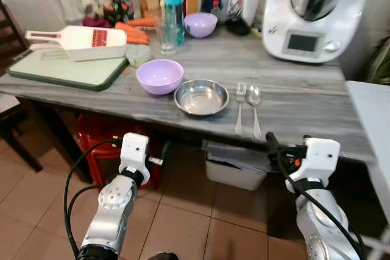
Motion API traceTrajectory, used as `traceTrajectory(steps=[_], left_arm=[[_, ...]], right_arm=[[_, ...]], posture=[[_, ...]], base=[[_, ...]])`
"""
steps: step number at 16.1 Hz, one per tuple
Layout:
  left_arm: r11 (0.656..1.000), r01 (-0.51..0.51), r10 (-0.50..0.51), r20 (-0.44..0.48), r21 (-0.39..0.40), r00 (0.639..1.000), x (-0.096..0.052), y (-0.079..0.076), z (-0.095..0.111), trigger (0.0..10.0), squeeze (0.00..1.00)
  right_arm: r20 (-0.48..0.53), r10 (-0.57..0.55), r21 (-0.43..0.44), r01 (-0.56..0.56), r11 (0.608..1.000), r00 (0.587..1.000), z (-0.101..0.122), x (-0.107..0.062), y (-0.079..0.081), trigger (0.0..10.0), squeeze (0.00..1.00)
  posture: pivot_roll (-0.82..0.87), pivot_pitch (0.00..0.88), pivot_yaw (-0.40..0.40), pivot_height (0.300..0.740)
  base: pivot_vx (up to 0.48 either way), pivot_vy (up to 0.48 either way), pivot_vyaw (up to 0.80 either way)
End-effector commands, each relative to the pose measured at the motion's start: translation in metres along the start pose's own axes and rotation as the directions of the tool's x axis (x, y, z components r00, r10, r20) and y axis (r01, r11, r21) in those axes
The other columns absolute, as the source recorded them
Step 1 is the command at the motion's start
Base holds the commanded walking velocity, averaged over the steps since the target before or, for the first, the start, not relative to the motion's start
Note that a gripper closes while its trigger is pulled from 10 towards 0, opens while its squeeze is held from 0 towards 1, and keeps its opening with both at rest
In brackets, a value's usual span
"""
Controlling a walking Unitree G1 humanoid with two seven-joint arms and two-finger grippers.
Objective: Setting the table
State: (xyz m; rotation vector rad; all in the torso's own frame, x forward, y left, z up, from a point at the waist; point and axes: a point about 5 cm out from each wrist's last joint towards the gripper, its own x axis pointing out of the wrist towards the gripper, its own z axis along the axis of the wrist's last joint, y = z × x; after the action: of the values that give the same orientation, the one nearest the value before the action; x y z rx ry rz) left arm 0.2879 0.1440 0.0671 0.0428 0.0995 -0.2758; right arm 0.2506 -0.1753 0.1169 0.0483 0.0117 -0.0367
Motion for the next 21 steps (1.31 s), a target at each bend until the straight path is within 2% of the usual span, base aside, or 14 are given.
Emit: traceTrajectory(steps=[1, 8, 10, 11, 15, 16, 21], left_arm=[[1.000, 0.001, -0.001, 0.013, 0.016, 1.000, 0.0023, -0.0001, 0.0034, 10.0, 0.00], [1.000, 0.011, -0.011, 0.027, 0.024, 1.000, 0.0042, -0.0019, 0.0045, 10.0, 0.00], [0.999, 0.049, -0.049, 0.037, -0.003, 0.998, 0.0033, -0.0025, 0.0046, 10.0, 0.00], [0.998, 0.065, -0.065, 0.047, -0.011, 0.997, 0.0031, -0.0026, 0.0062, 10.0, 0.00], [0.995, 0.103, -0.102, 0.071, -0.008, 0.992, 0.0031, -0.0041, 0.0101, 10.0, 0.00], [0.993, 0.119, -0.118, 0.074, -0.017, 0.990, 0.0032, -0.0054, 0.0107, 10.0, 0.00], [0.990, 0.136, -0.134, 0.080, -0.021, 0.988, 0.0032, -0.0074, 0.0115, 10.0, 0.00]], right_arm=[[-0.007, -0.013, 0.005, 0.013, 1.000, 1.000, -0.0011, -0.0004, -0.0021, 10.0, 0.00], [-0.005, -0.060, 0.018, 0.060, 0.998, 0.998, -0.0011, 0.0023, -0.0079, 10.0, 0.00], [-0.015, -0.060, 0.019, 0.060, 0.998, 0.998, -0.0027, 0.0037, -0.0076, 10.0, 0.00], [-0.008, -0.062, -0.007, 0.062, 0.998, 0.998, -0.0033, 0.0041, -0.0077, 10.0, 0.00], [-0.011, -0.064, 0.000, 0.064, 0.998, 0.998, -0.0055, 0.0041, -0.0076, 10.0, 0.00], [-0.026, -0.059, 0.025, 0.060, 0.998, 0.998, -0.0066, 0.0044, -0.0069, 10.0, 0.00], [-0.003, -0.053, 0.042, 0.053, 0.998, 0.999, -0.0035, 0.0045, -0.0058, 10.0, 0.00]], posture=[[-0.09, 0.000, 0.043, 0.740], [-0.09, 0.000, 0.040, 0.740], [-0.09, 0.000, 0.040, 0.740], [-0.09, 0.000, 0.040, 0.740], [-0.09, 0.000, 0.044, 0.740], [-0.09, 0.000, 0.044, 0.740], [-0.09, 0.000, 0.044, 0.740]], base=[[-0.364, 0.000, 0.00], [-0.361, 0.000, 0.00], [0.000, 0.000, 0.00], [0.000, 0.000, 0.00], [0.000, 0.000, 0.00], [0.000, -0.292, 0.00], [0.000, -0.397, 0.00]])
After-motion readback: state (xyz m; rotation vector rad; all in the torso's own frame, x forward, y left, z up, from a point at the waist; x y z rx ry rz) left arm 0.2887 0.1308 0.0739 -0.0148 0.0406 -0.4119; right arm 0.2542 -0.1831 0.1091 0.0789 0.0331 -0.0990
